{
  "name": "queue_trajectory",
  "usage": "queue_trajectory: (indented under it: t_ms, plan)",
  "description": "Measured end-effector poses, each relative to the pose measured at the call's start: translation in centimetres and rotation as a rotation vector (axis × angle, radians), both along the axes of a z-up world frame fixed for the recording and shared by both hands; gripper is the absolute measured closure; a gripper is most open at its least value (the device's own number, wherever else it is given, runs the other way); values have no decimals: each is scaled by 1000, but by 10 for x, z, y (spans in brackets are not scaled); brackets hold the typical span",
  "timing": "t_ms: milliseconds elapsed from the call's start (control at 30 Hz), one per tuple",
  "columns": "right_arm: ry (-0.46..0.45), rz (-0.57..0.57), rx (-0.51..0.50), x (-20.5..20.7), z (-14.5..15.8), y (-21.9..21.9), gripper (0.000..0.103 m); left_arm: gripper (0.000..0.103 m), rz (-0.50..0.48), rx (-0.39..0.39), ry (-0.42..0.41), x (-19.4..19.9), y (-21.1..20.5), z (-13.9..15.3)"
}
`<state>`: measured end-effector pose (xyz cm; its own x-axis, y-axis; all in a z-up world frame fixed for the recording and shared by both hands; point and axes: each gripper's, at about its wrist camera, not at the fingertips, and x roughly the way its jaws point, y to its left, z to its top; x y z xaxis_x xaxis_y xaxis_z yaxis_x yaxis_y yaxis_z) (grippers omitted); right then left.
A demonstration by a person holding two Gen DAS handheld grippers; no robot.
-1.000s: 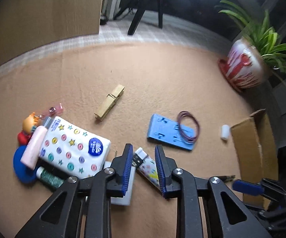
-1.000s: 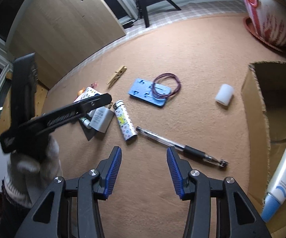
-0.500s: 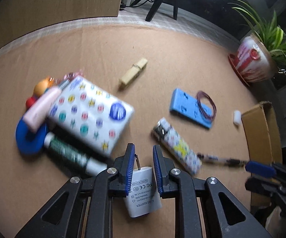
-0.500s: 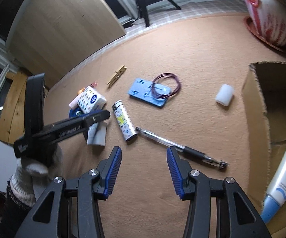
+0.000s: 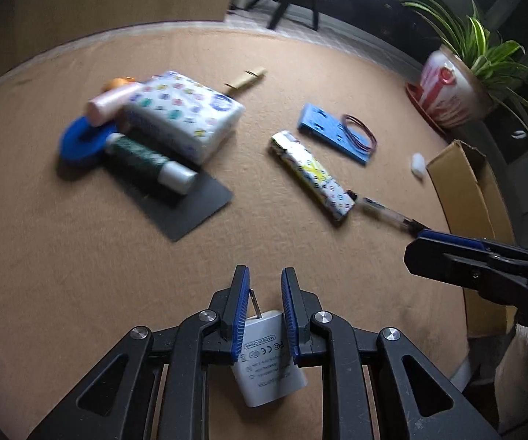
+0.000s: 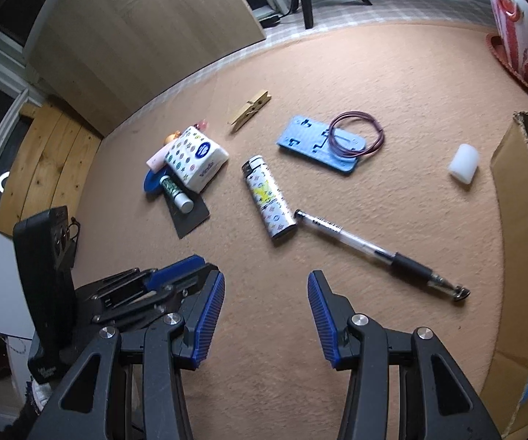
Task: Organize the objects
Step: 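Move the left tool to the white USB charger plug and grasp it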
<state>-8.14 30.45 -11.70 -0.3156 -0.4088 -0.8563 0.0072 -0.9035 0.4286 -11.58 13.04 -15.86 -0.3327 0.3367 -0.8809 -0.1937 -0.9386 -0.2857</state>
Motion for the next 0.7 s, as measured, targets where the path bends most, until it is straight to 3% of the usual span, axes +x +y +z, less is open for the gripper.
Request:
queue_trajectory:
  t_ms: [33,100,133,700]
  plan:
    - [1,5,1,0,0,-2,59,75,12,2,7,3,-4,3]
    - [2,14,0,1,1,-5,59,50,38,9,28,11,-14,13]
    - [3,19,-3,2,1,-7,59,48,44,11,45,15,-18,18]
    - [-110,214,-72,-14,-26,-66,59,47,27,135,-44,48,-23,7]
